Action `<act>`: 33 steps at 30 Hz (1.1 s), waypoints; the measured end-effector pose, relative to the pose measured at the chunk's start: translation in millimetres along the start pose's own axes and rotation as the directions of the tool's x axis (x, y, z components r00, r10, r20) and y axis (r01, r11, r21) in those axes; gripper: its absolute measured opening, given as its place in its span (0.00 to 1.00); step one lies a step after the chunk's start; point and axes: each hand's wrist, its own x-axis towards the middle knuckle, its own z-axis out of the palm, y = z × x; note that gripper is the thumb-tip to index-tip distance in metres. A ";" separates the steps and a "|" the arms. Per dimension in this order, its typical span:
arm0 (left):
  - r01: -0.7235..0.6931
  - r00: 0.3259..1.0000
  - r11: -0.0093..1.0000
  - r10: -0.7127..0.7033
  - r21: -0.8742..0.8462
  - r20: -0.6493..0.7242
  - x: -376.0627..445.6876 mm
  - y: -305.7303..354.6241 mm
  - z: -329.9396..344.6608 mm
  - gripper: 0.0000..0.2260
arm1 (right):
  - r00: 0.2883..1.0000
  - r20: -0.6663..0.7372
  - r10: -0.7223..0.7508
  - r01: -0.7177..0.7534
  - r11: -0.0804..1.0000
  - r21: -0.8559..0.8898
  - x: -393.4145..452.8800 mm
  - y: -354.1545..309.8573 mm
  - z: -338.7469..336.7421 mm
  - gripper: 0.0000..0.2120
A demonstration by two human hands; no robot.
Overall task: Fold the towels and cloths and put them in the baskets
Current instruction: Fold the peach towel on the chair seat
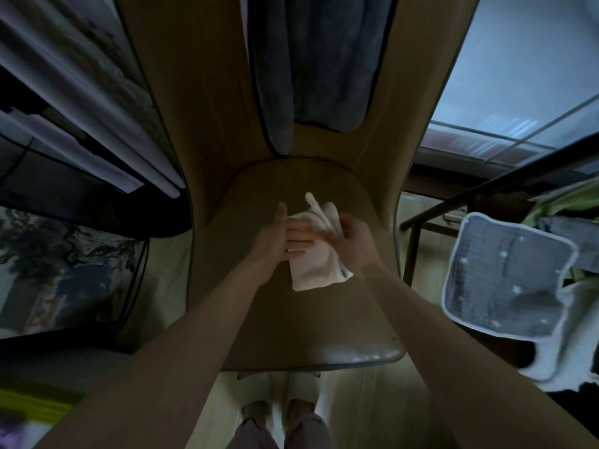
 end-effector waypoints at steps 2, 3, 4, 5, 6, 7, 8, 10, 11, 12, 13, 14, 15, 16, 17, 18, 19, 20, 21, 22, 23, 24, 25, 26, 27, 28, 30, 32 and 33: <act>-0.102 0.970 0.992 0.116 0.076 -0.213 9.8 -13.2 -6.1 0.23 | 0.990 -0.085 0.116 -0.112 0.992 0.050 9.6 10.2 1.5 0.14; -0.136 0.936 0.979 0.177 0.152 -0.304 15.2 -20.6 -9.9 0.21 | 0.973 -0.131 0.189 -0.183 0.981 0.056 14.5 16.6 2.9 0.16; -0.134 0.908 0.955 0.226 0.265 -0.353 20.5 -26.9 -12.9 0.19 | 0.951 -0.185 0.248 -0.244 0.969 0.045 18.7 24.4 5.5 0.17; -0.107 0.895 0.906 0.267 0.410 -0.357 26.0 -33.3 -14.5 0.17 | 0.929 -0.250 0.274 -0.281 0.960 0.007 20.2 30.3 8.5 0.19; -0.085 0.896 0.842 0.298 0.533 -0.328 30.8 -38.2 -14.3 0.15 | 0.908 -0.339 0.245 -0.284 0.956 -0.071 19.9 36.2 11.4 0.20; -0.094 0.901 0.795 0.324 0.600 -0.289 36.8 -42.6 -13.9 0.14 | 0.887 -0.436 0.155 -0.260 0.946 -0.192 16.8 38.6 13.0 0.20; -0.132 0.904 0.769 0.352 0.625 -0.243 41.5 -45.8 -12.9 0.14 | 0.866 -0.500 0.010 -0.207 0.918 -0.339 13.6 41.2 14.3 0.20; -0.261 0.894 0.709 0.433 0.655 -0.113 50.9 -48.8 -11.6 0.17 | 0.849 -0.431 -0.307 -0.009 0.806 -0.592 8.6 47.2 17.5 0.21; -0.337 0.875 0.646 0.484 0.685 -0.026 56.2 -48.6 -11.8 0.17 | 0.855 -0.318 -0.409 0.101 0.734 -0.672 7.5 52.0 20.8 0.22; -0.404 0.851 0.580 0.521 0.708 0.059 61.6 -47.1 -12.7 0.17 | 0.865 -0.200 -0.461 0.190 0.669 -0.719 8.1 58.3 24.7 0.23; -0.457 0.833 0.536 0.538 0.710 0.131 67.1 -43.8 -14.1 0.17 | 0.875 -0.106 -0.472 0.247 0.624 -0.741 10.5 66.5 29.1 0.24; -0.502 0.822 0.520 0.536 0.692 0.194 72.6 -39.5 -15.2 0.16 | 0.887 -0.051 -0.458 0.267 0.601 -0.753 13.7 74.8 32.4 0.26; -0.545 0.812 0.519 0.524 0.659 0.259 79.3 -36.0 -16.4 0.15 | 0.903 -0.028 -0.429 0.259 0.595 -0.760 17.4 82.4 34.7 0.27; -0.578 0.804 0.529 0.501 0.621 0.321 85.5 -32.8 -17.6 0.14 | 0.918 -0.021 -0.395 0.238 0.594 -0.769 20.7 89.1 35.6 0.29; -0.595 0.800 0.540 0.466 0.595 0.377 93.2 -30.8 -19.3 0.12 | 0.929 -0.019 -0.369 0.217 0.586 -0.781 23.6 94.7 35.0 0.30; -0.600 0.799 0.520 0.425 0.607 0.426 99.5 -28.1 -22.0 0.11 | 0.935 -0.012 -0.355 0.208 0.572 -0.794 25.5 99.0 33.9 0.31; -0.602 0.797 0.451 0.387 0.659 0.464 105.5 -24.6 -25.8 0.11 | 0.936 0.002 -0.352 0.211 0.557 -0.803 27.1 102.8 33.2 0.31; -0.593 0.798 0.315 0.353 0.741 0.488 109.4 -19.4 -30.1 0.11 | 0.934 0.019 -0.357 0.224 0.543 -0.809 27.1 104.6 33.2 0.31; -0.572 0.795 0.135 0.333 0.809 0.507 114.5 -14.2 -34.3 0.12 | 0.929 0.035 -0.368 0.242 0.532 -0.811 27.4 105.4 34.2 0.31; -0.535 0.792 -0.040 0.325 0.844 0.517 120.2 -8.2 -37.1 0.12 | 0.926 0.042 -0.376 0.252 0.530 -0.810 28.2 106.2 35.3 0.31; -0.491 0.791 -0.164 0.329 0.856 0.517 125.6 -2.7 -37.2 0.13 | 0.925 0.040 -0.379 0.253 0.533 -0.807 29.5 107.6 36.2 0.30; -0.454 0.791 -0.225 0.345 0.862 0.506 127.5 0.8 -34.9 0.13 | 0.925 0.037 -0.378 0.251 0.535 -0.807 30.6 109.0 36.5 0.30; -0.431 0.793 -0.243 0.359 0.869 0.493 127.6 1.0 -31.7 0.14 | 0.926 0.035 -0.375 0.247 0.536 -0.807 31.4 109.9 36.9 0.30; -0.425 0.795 -0.185 0.391 0.886 0.463 124.8 -1.1 -28.9 0.14 | 0.927 0.033 -0.372 0.245 0.540 -0.805 32.3 109.6 36.5 0.31; -0.433 0.793 -0.071 0.443 0.898 0.418 117.8 -6.3 -28.2 0.15 | 0.929 0.034 -0.369 0.246 0.546 -0.800 33.5 109.3 35.9 0.31; -0.467 0.770 0.050 0.513 0.883 0.379 107.9 -15.4 -31.3 0.17 | 0.929 0.038 -0.367 0.251 0.553 -0.795 33.4 109.0 35.2 0.31; -0.563 0.687 0.119 0.618 0.818 0.383 82.0 -40.1 -44.2 0.17 | 0.928 0.028 -0.372 0.248 0.559 -0.791 31.7 108.3 34.9 0.31; -0.618 0.640 0.023 0.596 0.786 0.486 59.3 -69.3 -57.2 0.16 | 0.923 0.007 -0.385 0.240 0.560 -0.793 31.5 108.4 35.8 0.30; -0.627 0.638 -0.028 0.556 0.779 0.533 52.9 -81.3 -61.6 0.16 | 0.922 0.001 -0.387 0.237 0.562 -0.792 31.2 108.5 36.4 0.30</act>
